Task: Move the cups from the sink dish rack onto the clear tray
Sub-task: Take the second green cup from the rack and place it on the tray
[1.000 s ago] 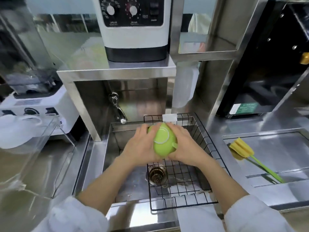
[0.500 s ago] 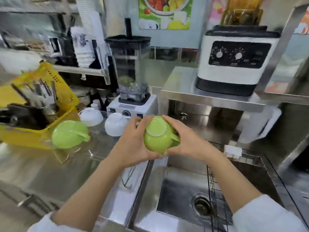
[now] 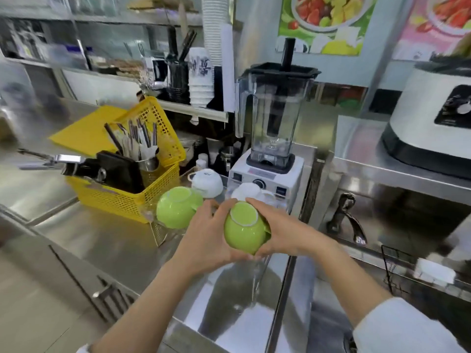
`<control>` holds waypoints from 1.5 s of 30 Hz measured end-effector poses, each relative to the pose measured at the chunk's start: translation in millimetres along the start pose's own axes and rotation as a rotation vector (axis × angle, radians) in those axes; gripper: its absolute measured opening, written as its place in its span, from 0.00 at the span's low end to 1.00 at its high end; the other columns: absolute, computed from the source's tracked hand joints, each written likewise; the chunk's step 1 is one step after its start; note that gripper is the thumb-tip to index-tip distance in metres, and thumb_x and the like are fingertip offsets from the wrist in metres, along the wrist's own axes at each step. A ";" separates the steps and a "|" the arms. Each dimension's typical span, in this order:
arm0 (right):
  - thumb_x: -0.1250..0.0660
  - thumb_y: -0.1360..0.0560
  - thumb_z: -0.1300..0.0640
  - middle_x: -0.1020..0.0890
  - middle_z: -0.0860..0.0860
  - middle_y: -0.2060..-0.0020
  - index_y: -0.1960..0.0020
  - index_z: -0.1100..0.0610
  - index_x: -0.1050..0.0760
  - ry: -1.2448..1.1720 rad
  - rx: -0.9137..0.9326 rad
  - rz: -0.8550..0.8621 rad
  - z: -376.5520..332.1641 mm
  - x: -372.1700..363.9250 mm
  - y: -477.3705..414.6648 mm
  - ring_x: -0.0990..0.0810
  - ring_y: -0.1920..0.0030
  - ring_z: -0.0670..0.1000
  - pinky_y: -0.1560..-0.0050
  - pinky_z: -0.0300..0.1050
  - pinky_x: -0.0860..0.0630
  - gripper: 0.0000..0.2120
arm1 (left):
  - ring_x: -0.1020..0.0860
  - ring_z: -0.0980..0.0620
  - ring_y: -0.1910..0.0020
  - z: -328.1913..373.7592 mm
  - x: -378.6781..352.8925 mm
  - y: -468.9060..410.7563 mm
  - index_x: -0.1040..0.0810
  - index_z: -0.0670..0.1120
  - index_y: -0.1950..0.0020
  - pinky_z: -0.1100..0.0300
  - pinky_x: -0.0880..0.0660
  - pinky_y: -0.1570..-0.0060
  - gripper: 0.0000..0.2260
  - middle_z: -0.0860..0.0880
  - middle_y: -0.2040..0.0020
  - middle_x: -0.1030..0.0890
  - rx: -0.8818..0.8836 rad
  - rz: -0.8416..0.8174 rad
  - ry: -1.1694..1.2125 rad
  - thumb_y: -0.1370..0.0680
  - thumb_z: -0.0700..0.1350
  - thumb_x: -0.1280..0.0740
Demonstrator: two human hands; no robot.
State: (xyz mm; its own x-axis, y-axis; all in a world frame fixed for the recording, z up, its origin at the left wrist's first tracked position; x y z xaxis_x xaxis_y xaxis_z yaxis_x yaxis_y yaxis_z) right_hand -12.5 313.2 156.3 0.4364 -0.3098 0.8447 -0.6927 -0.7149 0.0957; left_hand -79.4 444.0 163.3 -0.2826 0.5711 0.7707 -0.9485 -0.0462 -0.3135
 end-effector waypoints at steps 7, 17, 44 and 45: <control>0.19 0.45 0.52 0.28 0.49 0.40 0.34 0.43 0.46 -0.066 -0.085 -0.003 3.4 -2.3 -11.2 0.28 0.43 0.51 0.43 0.47 0.28 0.49 | 0.30 0.49 0.47 -14.2 -3.4 -3.1 0.36 0.55 0.33 0.58 0.38 0.47 0.49 0.49 0.47 0.32 0.041 0.019 -0.004 0.52 0.72 0.34; 0.21 0.41 0.53 0.36 0.48 0.31 0.27 0.48 0.48 -0.014 -0.077 -0.026 10.0 -3.8 -17.1 0.37 0.32 0.49 0.30 0.48 0.38 0.51 | 0.30 0.47 0.41 -26.2 -22.3 0.4 0.37 0.52 0.33 0.53 0.41 0.38 0.50 0.49 0.44 0.30 0.129 0.073 -0.013 0.51 0.73 0.36; 0.22 0.37 0.58 0.34 0.43 0.36 0.27 0.46 0.46 -0.206 -0.178 0.046 14.1 1.0 3.3 0.34 0.36 0.40 0.40 0.24 0.38 0.47 | 0.27 0.40 0.47 -33.4 17.3 -9.1 0.26 0.44 0.40 0.47 0.33 0.47 0.33 0.41 0.48 0.23 0.061 0.225 -0.127 0.32 0.69 0.44; 0.23 0.37 0.57 0.33 0.43 0.36 0.28 0.46 0.44 -0.233 -0.180 0.101 14.3 5.6 8.1 0.32 0.37 0.41 0.41 0.25 0.37 0.45 | 0.27 0.40 0.48 -32.8 20.8 -12.3 0.26 0.44 0.41 0.48 0.33 0.47 0.33 0.42 0.48 0.23 0.052 0.233 -0.107 0.32 0.68 0.44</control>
State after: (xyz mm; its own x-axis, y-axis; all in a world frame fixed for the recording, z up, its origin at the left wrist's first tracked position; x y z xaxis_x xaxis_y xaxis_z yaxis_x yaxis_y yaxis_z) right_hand -7.4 296.7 154.3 0.4661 -0.5239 0.7129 -0.8207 -0.5571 0.1271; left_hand -68.9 483.3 165.0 -0.5053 0.4503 0.7361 -0.8612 -0.2097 -0.4629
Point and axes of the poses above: each hand's wrist, its own y-axis away from the middle knuckle, its own x-axis out of the back of the hand, z = x × y, the point moved 6 cm from there along -y, towards the middle knuckle
